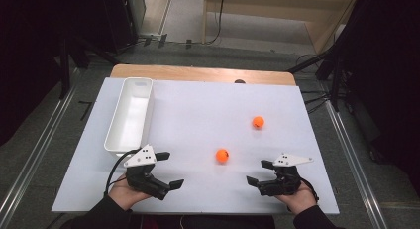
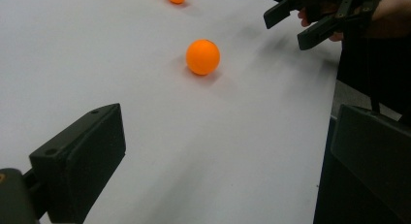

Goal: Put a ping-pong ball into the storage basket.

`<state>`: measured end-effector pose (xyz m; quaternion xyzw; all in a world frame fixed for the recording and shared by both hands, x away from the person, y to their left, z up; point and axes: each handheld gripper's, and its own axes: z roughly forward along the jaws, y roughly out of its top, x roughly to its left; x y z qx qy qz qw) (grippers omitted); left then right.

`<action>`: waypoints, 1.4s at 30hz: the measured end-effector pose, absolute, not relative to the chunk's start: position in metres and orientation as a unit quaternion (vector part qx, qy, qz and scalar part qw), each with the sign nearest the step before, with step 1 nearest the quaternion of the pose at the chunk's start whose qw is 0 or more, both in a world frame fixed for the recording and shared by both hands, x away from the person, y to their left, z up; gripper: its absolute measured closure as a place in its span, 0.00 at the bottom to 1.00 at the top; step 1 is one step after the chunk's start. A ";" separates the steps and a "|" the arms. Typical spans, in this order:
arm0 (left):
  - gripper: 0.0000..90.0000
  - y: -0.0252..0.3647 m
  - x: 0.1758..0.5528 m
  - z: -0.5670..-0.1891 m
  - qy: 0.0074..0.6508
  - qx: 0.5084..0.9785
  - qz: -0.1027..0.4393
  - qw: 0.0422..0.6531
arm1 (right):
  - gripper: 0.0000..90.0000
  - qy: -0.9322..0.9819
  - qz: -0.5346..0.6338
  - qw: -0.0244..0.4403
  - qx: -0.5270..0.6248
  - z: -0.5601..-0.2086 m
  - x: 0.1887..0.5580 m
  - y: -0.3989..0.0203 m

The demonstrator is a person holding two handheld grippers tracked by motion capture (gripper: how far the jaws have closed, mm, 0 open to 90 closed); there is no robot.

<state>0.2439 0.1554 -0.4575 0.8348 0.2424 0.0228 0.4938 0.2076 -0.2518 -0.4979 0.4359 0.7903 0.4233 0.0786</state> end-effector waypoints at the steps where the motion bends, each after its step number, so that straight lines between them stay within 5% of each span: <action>1: 0.00 0.154 0.245 -0.457 0.243 0.834 0.023 0.494 | 0.14 0.790 0.424 0.078 0.436 -0.498 0.207 -0.252; 42: 0.00 0.109 0.280 -0.453 0.279 0.817 0.061 0.501 | 0.14 0.790 0.421 0.087 0.438 -0.499 0.206 -0.253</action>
